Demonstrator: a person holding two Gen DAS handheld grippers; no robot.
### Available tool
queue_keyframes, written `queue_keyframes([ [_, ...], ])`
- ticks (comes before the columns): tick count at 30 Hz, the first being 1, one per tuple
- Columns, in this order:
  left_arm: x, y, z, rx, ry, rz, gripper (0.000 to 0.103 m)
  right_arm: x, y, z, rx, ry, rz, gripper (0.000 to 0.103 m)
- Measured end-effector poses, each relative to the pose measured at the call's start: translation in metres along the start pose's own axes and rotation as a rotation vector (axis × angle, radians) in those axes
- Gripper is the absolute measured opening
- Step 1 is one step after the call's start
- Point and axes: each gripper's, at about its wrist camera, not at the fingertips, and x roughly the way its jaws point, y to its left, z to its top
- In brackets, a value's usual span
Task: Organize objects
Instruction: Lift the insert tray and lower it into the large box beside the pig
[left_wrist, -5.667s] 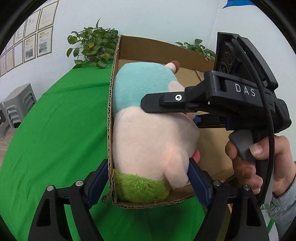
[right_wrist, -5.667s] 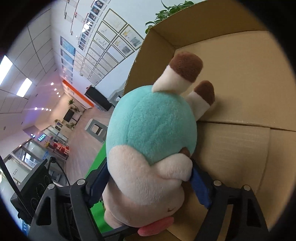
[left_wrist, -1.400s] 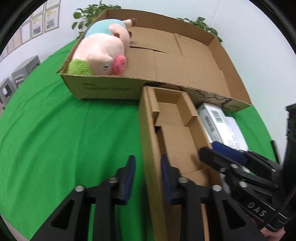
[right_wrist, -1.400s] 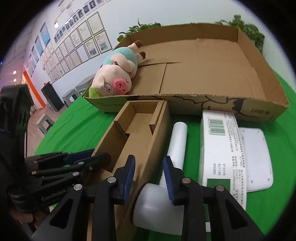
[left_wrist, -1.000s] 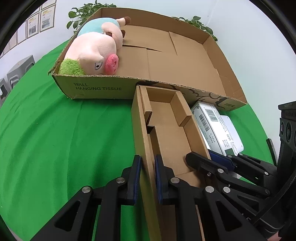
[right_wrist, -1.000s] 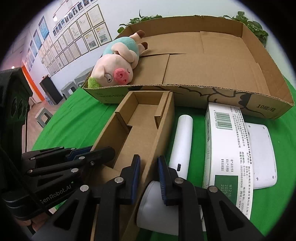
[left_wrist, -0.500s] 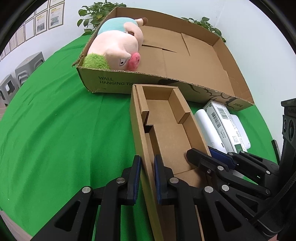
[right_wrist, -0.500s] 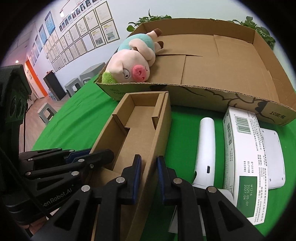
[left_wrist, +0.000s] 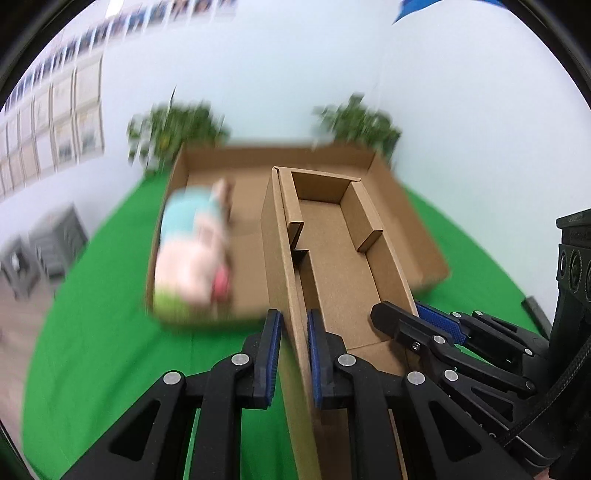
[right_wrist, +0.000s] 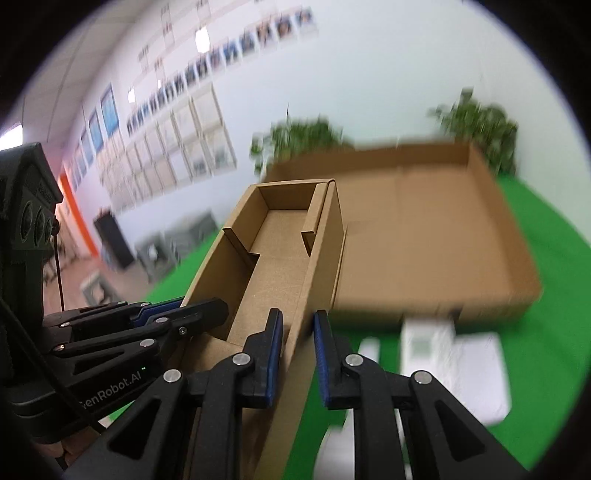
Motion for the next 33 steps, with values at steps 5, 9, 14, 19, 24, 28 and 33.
queue_keyframes([
  [5, 0.003, -0.012, 0.067, 0.047, -0.112, -0.011, 0.011, -0.001, -0.018, 0.058, -0.011, -0.127, -0.019, 0.016],
  [9, 0.014, -0.009, 0.111, 0.067, -0.166, -0.018, 0.011, 0.011, -0.028, 0.098, -0.017, -0.182, -0.024, 0.016],
  [14, 0.047, 0.007, 0.145, 0.054, -0.148, -0.010, 0.011, 0.039, -0.033, 0.121, -0.012, -0.159, -0.004, 0.016],
  [19, 0.103, 0.030, 0.161, 0.053, -0.091, 0.037, 0.011, 0.081, -0.044, 0.124, 0.015, -0.102, 0.028, 0.016],
  [24, 0.164, 0.060, 0.151, 0.006, 0.029, 0.017, 0.011, 0.124, -0.052, 0.112, 0.027, -0.033, 0.012, 0.016],
  [28, 0.206, 0.072, 0.135, -0.009, 0.100, 0.040, 0.011, 0.156, -0.061, 0.095, 0.053, 0.032, 0.014, 0.014],
  [33, 0.243, 0.090, 0.112, -0.040, 0.172, 0.051, 0.010, 0.178, -0.061, 0.081, 0.057, 0.077, -0.013, 0.014],
])
